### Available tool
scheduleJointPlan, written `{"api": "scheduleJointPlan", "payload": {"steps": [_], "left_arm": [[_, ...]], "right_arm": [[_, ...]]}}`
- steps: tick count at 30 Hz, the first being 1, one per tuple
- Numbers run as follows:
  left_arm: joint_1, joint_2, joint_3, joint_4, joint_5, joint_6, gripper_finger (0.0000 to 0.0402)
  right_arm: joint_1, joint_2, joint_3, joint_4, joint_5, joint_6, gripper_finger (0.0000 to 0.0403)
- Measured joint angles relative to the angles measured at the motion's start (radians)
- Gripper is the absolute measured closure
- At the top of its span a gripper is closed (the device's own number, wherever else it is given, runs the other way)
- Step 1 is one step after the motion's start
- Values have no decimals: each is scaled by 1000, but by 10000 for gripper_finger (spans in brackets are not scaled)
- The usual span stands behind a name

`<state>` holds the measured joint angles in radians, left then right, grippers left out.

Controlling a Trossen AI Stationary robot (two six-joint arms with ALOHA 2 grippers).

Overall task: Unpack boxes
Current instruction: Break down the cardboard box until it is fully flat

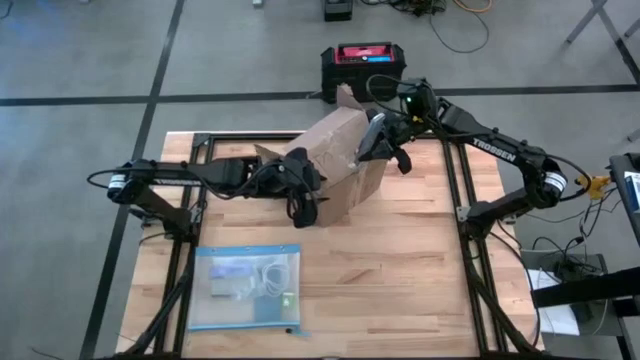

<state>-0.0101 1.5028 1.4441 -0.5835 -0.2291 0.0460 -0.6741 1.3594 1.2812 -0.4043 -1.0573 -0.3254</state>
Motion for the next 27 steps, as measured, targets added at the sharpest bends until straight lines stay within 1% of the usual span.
{"api": "scheduleJointPlan", "payload": {"steps": [8,12,15,18,24,27], "left_arm": [[-1,-2,0,-9,2,-4,164],[-1,-2,0,-10,2,-7,168],[0,-1,0,-8,0,-7,173],[0,-2,0,-12,1,-6,176],[0,-2,-1,-11,2,-6,172],[0,-2,-1,-10,2,-6,169]], "right_arm": [[-29,-44,0,-17,12,-7,356],[-61,-67,0,-44,10,-8,356],[-64,-75,0,-52,11,-7,356],[-35,-68,0,-31,14,-6,356],[47,-29,0,92,13,45,356],[58,-11,1,100,10,49,356]]}}
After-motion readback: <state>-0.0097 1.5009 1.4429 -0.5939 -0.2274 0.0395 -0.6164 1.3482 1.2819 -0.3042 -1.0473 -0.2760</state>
